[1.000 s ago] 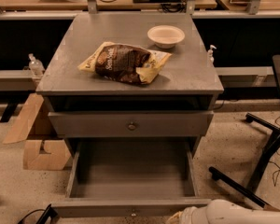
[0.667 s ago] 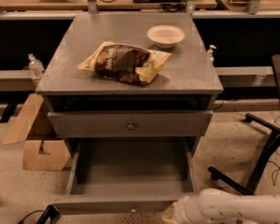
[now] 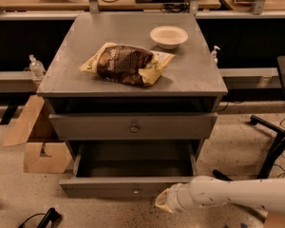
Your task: Close middle drawer
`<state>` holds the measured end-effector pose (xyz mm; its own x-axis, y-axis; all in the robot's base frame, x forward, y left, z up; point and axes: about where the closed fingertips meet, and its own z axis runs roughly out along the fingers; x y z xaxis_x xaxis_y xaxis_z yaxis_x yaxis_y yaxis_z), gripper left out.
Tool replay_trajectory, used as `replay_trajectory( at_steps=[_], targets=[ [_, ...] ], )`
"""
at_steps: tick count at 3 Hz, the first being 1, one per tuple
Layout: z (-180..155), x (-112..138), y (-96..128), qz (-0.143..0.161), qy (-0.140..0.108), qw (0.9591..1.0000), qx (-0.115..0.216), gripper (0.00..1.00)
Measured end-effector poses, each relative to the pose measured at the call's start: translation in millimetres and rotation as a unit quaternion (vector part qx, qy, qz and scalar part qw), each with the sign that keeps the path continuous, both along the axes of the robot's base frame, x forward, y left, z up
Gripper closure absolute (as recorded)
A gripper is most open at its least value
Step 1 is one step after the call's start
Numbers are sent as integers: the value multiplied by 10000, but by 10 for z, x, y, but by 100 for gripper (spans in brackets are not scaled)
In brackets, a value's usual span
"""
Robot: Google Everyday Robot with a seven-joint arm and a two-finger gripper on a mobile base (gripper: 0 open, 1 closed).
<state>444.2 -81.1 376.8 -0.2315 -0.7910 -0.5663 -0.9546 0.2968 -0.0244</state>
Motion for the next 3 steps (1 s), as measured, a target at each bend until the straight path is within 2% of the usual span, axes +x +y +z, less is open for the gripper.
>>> replay_trajectory(
  at_steps=[1, 2, 3],
  targets=[
    [-1, 1, 0, 0, -1, 10000, 0, 100],
    [-121, 362, 12, 27, -159, 9999, -24, 100],
    [-121, 411, 19, 25, -201, 9998, -37, 100]
  ],
)
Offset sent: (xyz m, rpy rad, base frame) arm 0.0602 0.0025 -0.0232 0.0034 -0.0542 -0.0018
